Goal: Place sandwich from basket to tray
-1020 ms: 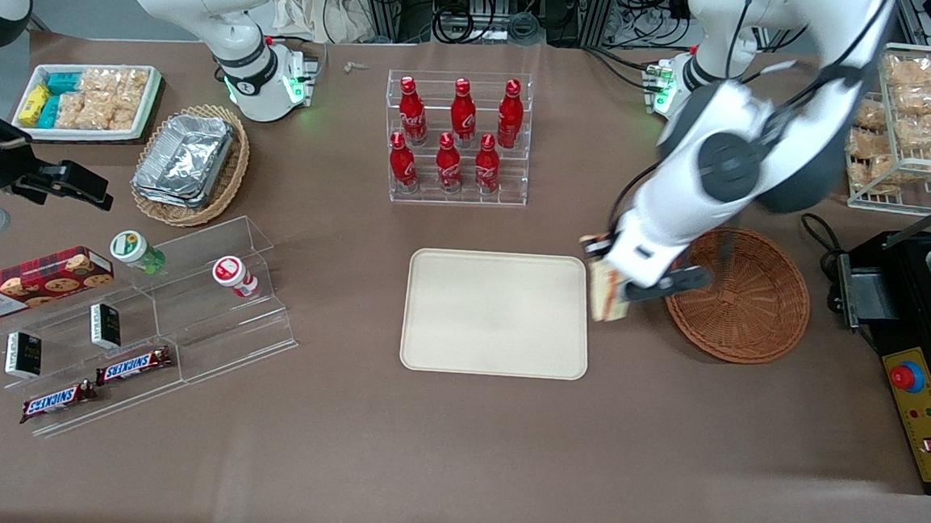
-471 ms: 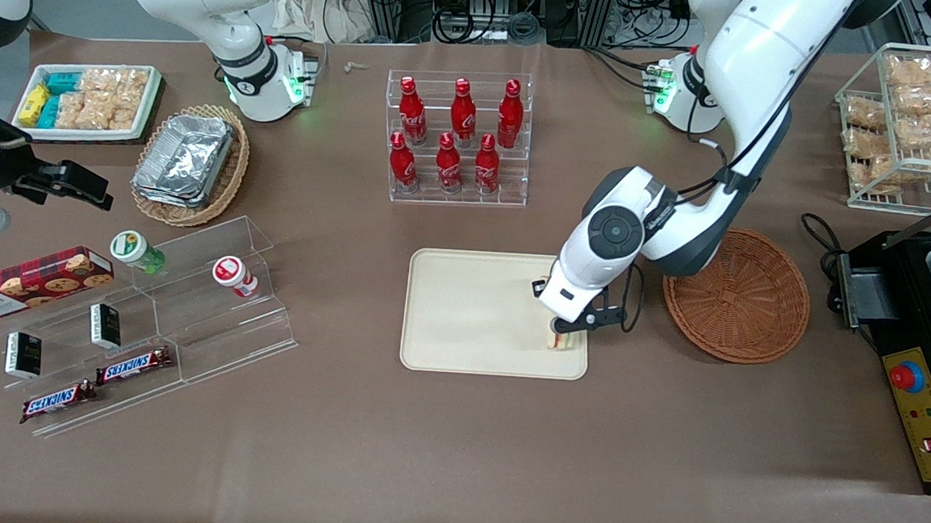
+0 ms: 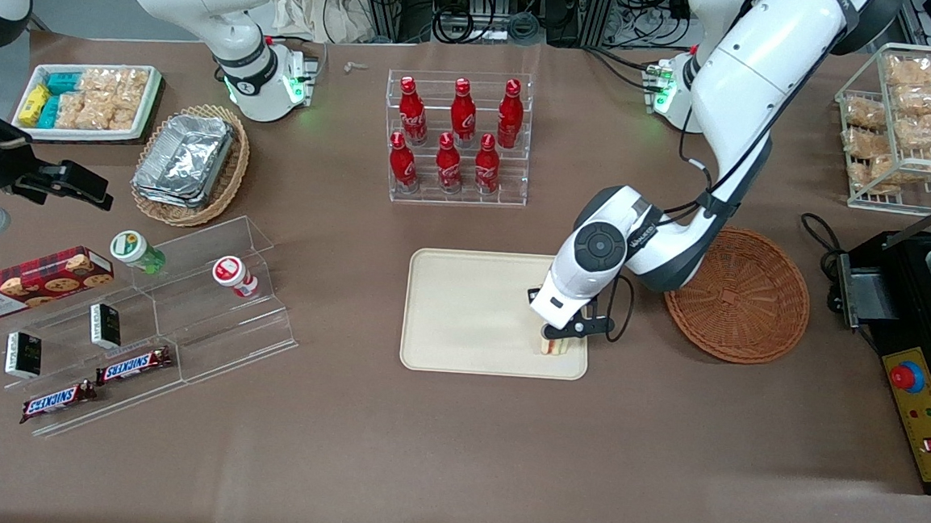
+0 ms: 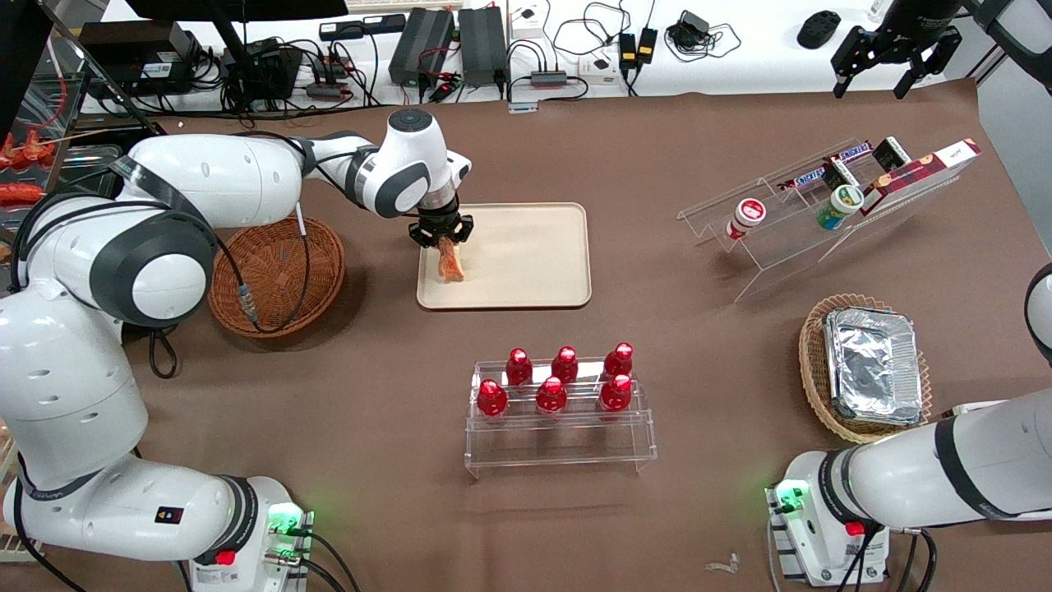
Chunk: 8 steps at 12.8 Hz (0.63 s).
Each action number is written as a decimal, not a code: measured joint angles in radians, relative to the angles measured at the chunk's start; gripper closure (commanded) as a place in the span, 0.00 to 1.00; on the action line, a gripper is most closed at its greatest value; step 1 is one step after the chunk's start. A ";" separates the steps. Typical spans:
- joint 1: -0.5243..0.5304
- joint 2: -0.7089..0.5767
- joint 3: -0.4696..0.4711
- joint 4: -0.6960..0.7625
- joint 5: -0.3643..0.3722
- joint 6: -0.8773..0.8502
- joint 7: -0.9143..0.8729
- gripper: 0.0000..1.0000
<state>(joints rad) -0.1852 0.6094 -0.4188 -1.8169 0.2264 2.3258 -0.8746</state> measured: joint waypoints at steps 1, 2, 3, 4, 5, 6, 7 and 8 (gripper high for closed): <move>0.000 0.003 0.000 0.000 0.020 0.000 0.000 0.00; 0.000 0.008 0.000 0.000 0.044 0.000 -0.001 0.00; 0.000 0.013 0.000 0.001 0.062 0.000 -0.006 0.00; 0.000 0.016 0.000 0.002 0.068 0.000 -0.016 0.00; 0.000 0.016 0.000 0.004 0.070 0.000 -0.029 0.00; 0.000 0.016 0.000 0.009 0.071 0.000 -0.043 0.00; 0.000 0.015 0.000 0.018 0.072 0.000 -0.056 0.00; 0.000 0.009 0.000 0.030 0.072 -0.006 -0.067 0.00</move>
<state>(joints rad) -0.1852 0.6187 -0.4189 -1.7872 0.2982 2.3201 -0.9418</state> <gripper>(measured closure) 0.000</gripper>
